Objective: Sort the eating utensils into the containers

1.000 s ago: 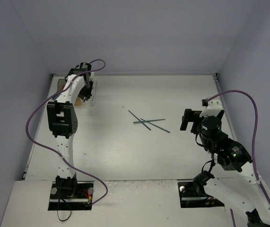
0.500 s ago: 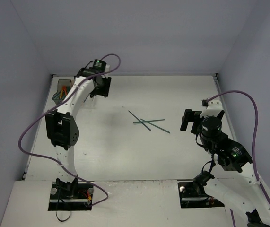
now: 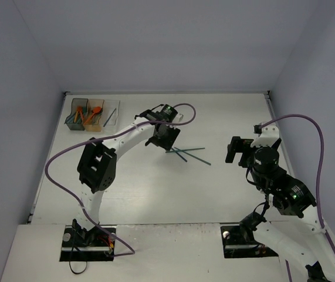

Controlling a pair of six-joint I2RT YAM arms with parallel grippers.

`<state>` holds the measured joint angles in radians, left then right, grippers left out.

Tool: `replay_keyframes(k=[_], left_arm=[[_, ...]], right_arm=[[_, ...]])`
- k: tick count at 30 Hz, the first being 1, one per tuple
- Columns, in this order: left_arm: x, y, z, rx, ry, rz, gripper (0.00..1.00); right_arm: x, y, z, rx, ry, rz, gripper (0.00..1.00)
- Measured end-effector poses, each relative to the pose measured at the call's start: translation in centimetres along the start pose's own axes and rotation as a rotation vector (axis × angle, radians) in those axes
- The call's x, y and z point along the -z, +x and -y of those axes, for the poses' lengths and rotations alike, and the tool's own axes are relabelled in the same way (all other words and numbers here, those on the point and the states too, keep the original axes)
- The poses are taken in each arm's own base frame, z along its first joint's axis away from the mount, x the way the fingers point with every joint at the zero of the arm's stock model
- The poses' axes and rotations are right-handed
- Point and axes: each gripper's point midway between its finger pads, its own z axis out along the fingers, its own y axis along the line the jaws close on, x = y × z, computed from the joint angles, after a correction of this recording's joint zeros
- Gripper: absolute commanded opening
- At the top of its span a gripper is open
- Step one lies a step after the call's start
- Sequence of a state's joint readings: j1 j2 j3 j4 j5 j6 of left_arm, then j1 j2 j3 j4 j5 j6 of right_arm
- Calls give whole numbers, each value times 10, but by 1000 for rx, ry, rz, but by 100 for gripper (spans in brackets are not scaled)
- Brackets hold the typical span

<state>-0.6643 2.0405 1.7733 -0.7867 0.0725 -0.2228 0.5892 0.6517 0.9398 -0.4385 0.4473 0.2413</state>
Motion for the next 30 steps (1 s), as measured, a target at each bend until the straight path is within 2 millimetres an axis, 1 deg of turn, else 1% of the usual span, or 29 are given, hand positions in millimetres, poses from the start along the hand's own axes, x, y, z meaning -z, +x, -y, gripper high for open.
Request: replay_keyframes(k=[6,11,15,21,23,27,28,30], left_arm=[[-19,3,-2,-180,49,-31,49],[-33,-3,3,-311,105,-33,49],[-45,-3,9,-379,157,-42,48],[-66,6,6,-437,167,-86,47],[-70,6,6,-449,166,-91,43],[-70,2,5,-467,165,-83,35],[-71,2,5,-469,165,-84,30],[-72,2,5,-470,168,-86,25]], right_arm=[[3,-3,1,-9,-5,14,100],[4,-2,0,-9,-14,11,100],[4,-2,-1,-9,-15,11,100],[4,-2,-1,-9,-19,10,100],[4,-2,-2,-9,-21,9,100],[3,-2,-2,-8,-21,9,100],[3,-2,-2,-8,-21,9,100],[3,-2,-2,-8,-21,9,100]])
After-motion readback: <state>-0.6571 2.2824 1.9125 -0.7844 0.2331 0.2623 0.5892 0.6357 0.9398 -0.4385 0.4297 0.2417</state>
